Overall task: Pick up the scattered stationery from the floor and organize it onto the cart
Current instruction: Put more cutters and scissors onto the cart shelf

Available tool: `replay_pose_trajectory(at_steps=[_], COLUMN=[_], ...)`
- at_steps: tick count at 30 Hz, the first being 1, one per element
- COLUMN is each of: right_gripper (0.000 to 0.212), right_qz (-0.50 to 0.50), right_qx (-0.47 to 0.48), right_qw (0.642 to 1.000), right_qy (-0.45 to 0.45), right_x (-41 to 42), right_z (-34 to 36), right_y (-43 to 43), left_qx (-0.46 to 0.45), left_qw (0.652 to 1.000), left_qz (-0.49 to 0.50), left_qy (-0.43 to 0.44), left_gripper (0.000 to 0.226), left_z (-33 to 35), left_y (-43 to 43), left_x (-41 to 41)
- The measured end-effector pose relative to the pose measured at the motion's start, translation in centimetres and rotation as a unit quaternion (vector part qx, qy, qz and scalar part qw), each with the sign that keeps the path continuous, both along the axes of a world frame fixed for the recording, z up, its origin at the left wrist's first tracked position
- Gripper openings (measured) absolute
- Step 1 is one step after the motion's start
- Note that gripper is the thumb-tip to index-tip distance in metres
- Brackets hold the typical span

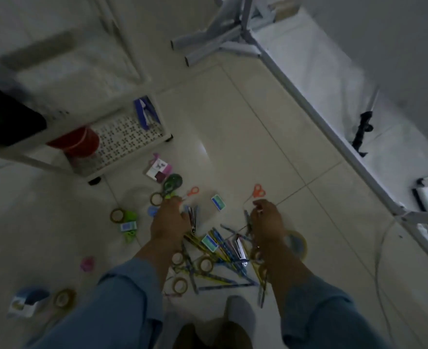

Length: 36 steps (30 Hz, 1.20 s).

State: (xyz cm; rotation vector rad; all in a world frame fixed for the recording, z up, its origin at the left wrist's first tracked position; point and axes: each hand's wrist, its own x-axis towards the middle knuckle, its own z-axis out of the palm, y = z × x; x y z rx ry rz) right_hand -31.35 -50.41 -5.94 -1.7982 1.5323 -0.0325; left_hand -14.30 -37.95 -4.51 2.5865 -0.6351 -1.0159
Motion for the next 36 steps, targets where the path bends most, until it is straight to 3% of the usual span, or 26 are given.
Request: replay_pose_trajectory(at_steps=[4, 9, 11, 14, 16, 19, 25, 28, 31, 36], right_gripper=[0.05, 0.076, 0.07, 0.045, 0.04, 0.039, 0.022, 0.015, 0.016, 0.019], right_qz=[0.09, 0.258, 0.268, 0.257, 0.266, 0.239, 0.216, 0.118, 0.054, 0.056], right_qx=[-0.034, -0.035, -0.019, -0.059, -0.075, -0.064, -0.051, -0.046, -0.008, 0.115], right_qw=[0.991, 0.934, 0.934, 0.939, 0.934, 0.943, 0.961, 0.987, 0.998, 0.976], right_qy=[0.092, 0.243, 0.235, 0.222, 0.225, 0.224, 0.168, 0.097, -0.029, -0.178], right_x=[-0.2, -0.2, -0.1, 0.5, 1.1, 1.8, 3.3, 3.9, 5.2, 9.0], right_z=[-8.7, -15.3, -16.7, -17.9, -18.2, -18.2, -18.8, -17.8, -14.6, -5.7], right_y=[-3.8, -7.0, -7.5, -8.0, -8.4, -9.1, -8.1, -6.7, -4.2, -0.4], left_qx=[0.033, 0.055, 0.055, 0.022, -0.02, -0.062, 0.003, 0.028, -0.015, -0.144], left_qw=[0.999, 0.997, 0.995, 0.996, 0.996, 0.993, 0.993, 0.993, 0.998, 0.986], left_qz=[-0.013, -0.037, -0.042, -0.018, 0.025, -0.008, -0.045, -0.054, -0.017, 0.076], left_qy=[0.001, -0.048, -0.068, -0.087, -0.087, -0.102, -0.108, -0.101, -0.061, 0.023], left_gripper=[0.04, 0.029, 0.027, 0.023, 0.022, 0.026, 0.026, 0.026, 0.024, 0.016], left_z=[-10.3, -18.2, -19.5, -20.1, -20.3, -20.8, -21.1, -20.1, -17.3, -8.2], left_y=[-0.3, -1.2, -1.7, -2.1, -2.0, -1.2, -1.2, -1.2, -0.8, 0.9], left_x=[0.6, 1.3, 1.4, 1.5, 1.9, 2.6, 3.4, 3.4, 3.0, 2.0])
